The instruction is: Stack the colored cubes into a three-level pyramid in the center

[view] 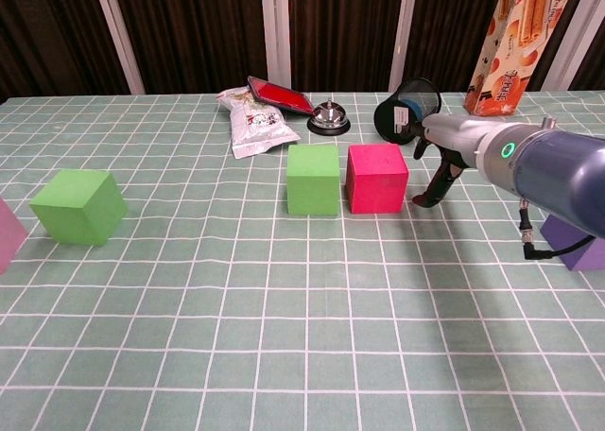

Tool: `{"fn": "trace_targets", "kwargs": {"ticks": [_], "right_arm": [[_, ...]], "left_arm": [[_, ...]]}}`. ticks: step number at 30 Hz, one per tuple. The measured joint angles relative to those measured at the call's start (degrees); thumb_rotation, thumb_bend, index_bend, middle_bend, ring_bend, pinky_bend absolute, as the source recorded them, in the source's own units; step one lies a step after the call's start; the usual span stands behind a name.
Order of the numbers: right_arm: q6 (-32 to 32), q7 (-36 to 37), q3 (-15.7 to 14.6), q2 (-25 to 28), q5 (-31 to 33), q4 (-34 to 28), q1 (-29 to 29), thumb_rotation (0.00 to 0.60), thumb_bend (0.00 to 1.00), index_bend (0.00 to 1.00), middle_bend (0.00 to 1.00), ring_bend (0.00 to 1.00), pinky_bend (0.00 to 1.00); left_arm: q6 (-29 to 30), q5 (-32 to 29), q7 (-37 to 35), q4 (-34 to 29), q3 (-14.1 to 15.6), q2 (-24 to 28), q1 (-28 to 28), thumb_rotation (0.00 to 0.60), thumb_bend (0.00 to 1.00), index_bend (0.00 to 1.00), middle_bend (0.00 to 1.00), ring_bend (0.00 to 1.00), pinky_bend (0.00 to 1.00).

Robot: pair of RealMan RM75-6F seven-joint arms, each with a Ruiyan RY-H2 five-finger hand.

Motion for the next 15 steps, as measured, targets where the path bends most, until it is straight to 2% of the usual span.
{"fn": "trace_targets", "kwargs": {"ticks": [15], "right_arm": [[-0.23, -0.28, 0.3, -0.97, 0.37, -0.14, 0.28, 0.6, 0.34, 0.0, 0.21, 0.07, 0.0]], "left_arm": [[-0.18, -0.25, -0.14, 0.0, -0.09, 0.0, -0.08, 0.6, 0.08, 0.0, 0.0, 0.0, 0.01]]}}
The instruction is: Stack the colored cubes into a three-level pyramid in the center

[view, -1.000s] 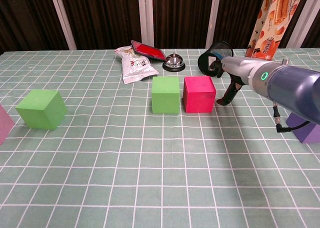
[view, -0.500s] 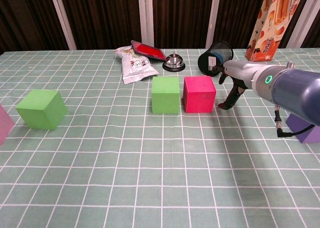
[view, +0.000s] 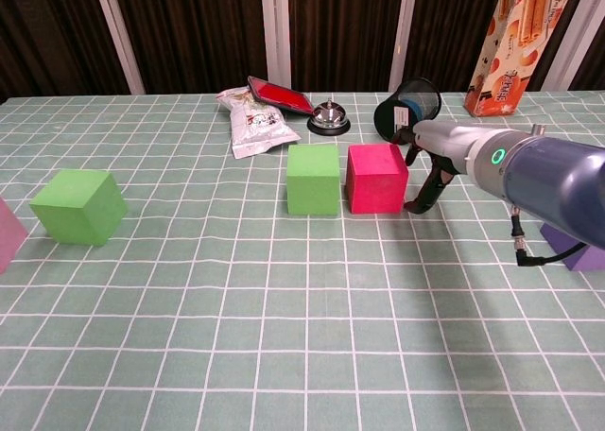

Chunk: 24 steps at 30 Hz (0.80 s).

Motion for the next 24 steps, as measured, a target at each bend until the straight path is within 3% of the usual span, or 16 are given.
{"fn": "trace_targets", "kwargs": {"ticks": [24], "right_arm": [[-1.46, 0.52, 0.32, -0.57, 0.43, -0.17, 0.3, 0.6, 0.34, 0.0, 0.21, 0.07, 0.0]], "left_arm": [[-0.19, -0.31, -0.13, -0.15, -0.04, 0.07, -0.04, 0.6, 0.08, 0.0, 0.0, 0.0, 0.01]]}}
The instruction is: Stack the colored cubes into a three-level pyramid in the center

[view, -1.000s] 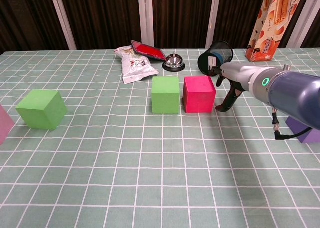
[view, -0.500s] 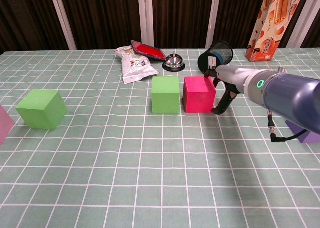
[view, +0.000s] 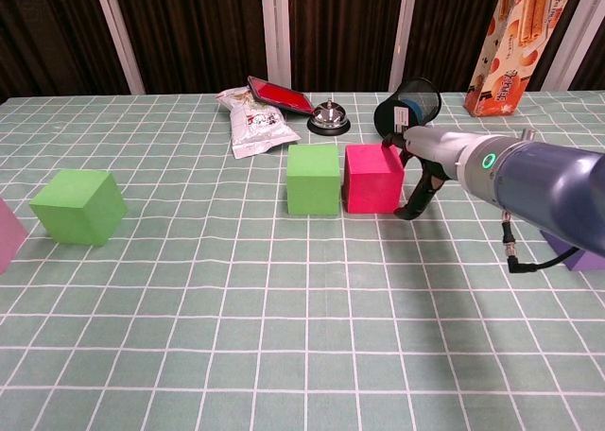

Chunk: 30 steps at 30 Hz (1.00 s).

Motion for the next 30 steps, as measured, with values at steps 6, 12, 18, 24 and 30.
{"fn": "trace_targets", "kwargs": {"ticks": [6, 12, 18, 24, 30], "right_arm": [[0.01, -0.07, -0.03, 0.11, -0.11, -0.5, 0.12, 0.6, 0.34, 0.0, 0.21, 0.07, 0.0], [-0.04, -0.05, -0.06, 0.33, 0.0, -0.77, 0.16, 0.6, 0.34, 0.0, 0.21, 0.07, 0.0], [-0.27, 0.18, -0.04, 0.54, 0.07, -1.14, 0.16, 0.6, 0.33, 0.0, 0.21, 0.07, 0.0], [-0.65, 0.42, -0.06, 0.7, 0.24, -1.37, 0.2, 0.6, 0.34, 0.0, 0.21, 0.07, 0.0], [-0.4, 0.66, -0.08, 0.72, -0.07, -1.26, 0.23, 0.6, 0.34, 0.0, 0.21, 0.07, 0.0]], "left_arm": [[-0.08, -0.02, -0.05, -0.03, 0.02, 0.03, -0.01, 0.6, 0.08, 0.0, 0.0, 0.0, 0.01], [-0.06, -0.03, -0.07, -0.09, 0.03, 0.07, 0.0, 0.6, 0.08, 0.0, 0.0, 0.0, 0.01], [-0.11, -0.09, -0.07, -0.15, 0.03, 0.07, -0.01, 0.6, 0.08, 0.0, 0.0, 0.0, 0.01], [-0.1, -0.16, -0.1, -0.18, 0.0, 0.08, 0.0, 0.6, 0.08, 0.0, 0.0, 0.0, 0.01], [-0.09, -0.16, -0.14, -0.21, 0.0, 0.11, 0.0, 0.6, 0.08, 0.0, 0.0, 0.0, 0.01]]}}
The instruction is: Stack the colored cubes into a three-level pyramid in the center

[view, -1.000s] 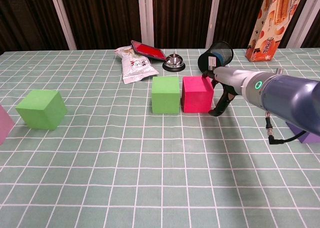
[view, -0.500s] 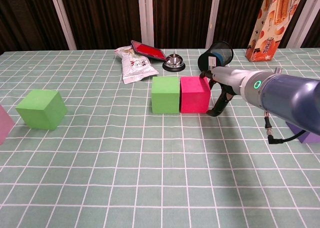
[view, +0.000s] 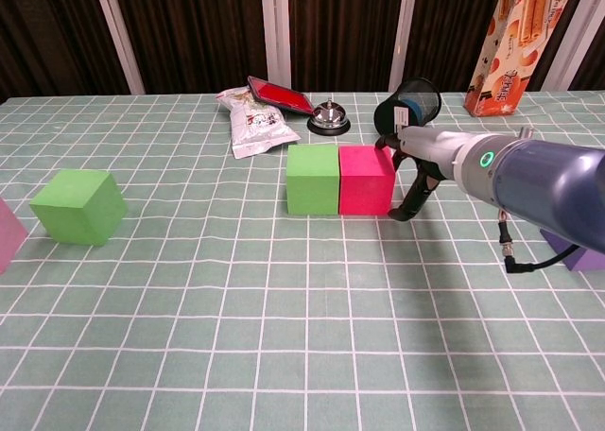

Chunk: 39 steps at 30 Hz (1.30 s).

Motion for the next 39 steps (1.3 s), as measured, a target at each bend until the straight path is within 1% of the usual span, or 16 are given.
{"fn": "trace_targets", "kwargs": {"ticks": [9, 18, 21, 26, 31, 39], "right_arm": [[0.53, 0.26, -0.11, 0.27, -0.67, -0.18, -0.07, 0.6, 0.34, 0.0, 0.21, 0.05, 0.0], [1.97, -0.58, -0.56, 0.86, -0.87, -1.33, -0.2, 0.6, 0.34, 0.0, 0.15, 0.02, 0.0], [2.75, -0.86, -0.72, 1.55, -1.12, -2.46, -0.45, 0.6, 0.34, 0.0, 0.14, 0.01, 0.0], [4.47, -1.22, -1.29, 4.19, -2.46, -5.62, -1.41, 0.6, 0.34, 0.0, 0.14, 0.01, 0.0], [6.11, -0.9, -2.12, 8.2, -4.29, -9.51, -3.25, 0.6, 0.34, 0.0, 0.13, 0.0, 0.0], [7.87, 0.3, -4.45, 15.42, -6.48, -16.17, -7.15, 0.6, 0.34, 0.0, 0.09, 0.0, 0.0]], "left_arm": [[-0.07, -0.07, -0.01, -0.09, 0.01, 0.05, -0.01, 0.6, 0.08, 0.0, 0.0, 0.0, 0.01], [0.04, -0.04, 0.02, -0.1, 0.0, 0.09, 0.03, 0.6, 0.08, 0.0, 0.0, 0.0, 0.01], [0.11, 0.12, 0.05, -0.03, 0.05, 0.12, 0.04, 0.6, 0.08, 0.0, 0.0, 0.0, 0.01], [0.74, 0.9, 0.05, -0.09, 0.09, 0.18, 0.12, 0.6, 0.08, 0.0, 0.0, 0.0, 0.01], [1.57, 1.99, 0.1, -1.02, 0.04, 0.53, 0.17, 0.6, 0.08, 0.0, 0.0, 0.0, 0.01], [3.04, 2.84, 3.39, -5.4, -1.09, 3.64, -0.2, 0.6, 0.08, 0.0, 0.0, 0.0, 0.01]]}}
